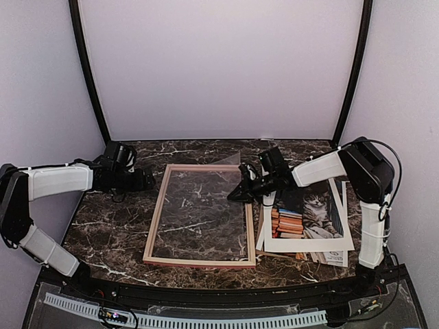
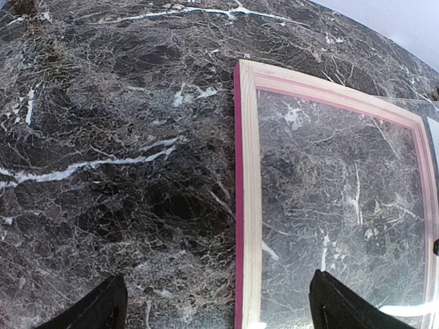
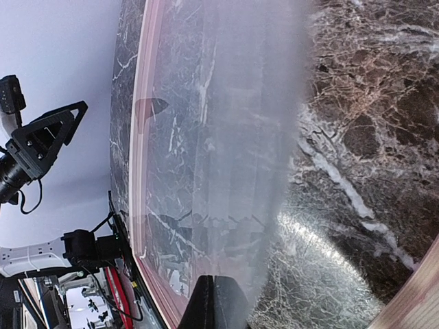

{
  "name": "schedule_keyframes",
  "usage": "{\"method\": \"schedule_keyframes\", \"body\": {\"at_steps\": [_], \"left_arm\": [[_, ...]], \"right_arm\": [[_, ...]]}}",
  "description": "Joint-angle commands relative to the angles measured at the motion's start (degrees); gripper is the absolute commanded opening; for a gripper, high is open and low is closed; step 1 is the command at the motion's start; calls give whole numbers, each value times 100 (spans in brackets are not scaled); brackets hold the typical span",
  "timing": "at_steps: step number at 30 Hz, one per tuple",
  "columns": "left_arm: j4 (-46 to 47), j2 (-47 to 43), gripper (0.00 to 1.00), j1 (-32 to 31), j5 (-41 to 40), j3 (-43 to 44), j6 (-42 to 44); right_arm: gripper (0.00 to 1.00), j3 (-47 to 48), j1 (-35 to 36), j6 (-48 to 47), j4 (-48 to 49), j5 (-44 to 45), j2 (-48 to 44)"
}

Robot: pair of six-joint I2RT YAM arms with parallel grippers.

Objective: Put the photo into the frame
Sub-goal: Place the glass panel at the frame body.

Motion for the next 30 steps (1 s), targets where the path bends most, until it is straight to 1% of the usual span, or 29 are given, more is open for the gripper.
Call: {"method": "schedule_keyframes", "body": {"at_steps": [1, 30], "left_arm": [[46, 3, 95, -42, 33, 146, 69], [79, 200, 95, -84, 66, 188, 109]], "right_arm": [[0, 156, -20, -134, -39, -182, 67], [0, 352, -20, -418, -509, -370, 71]]}}
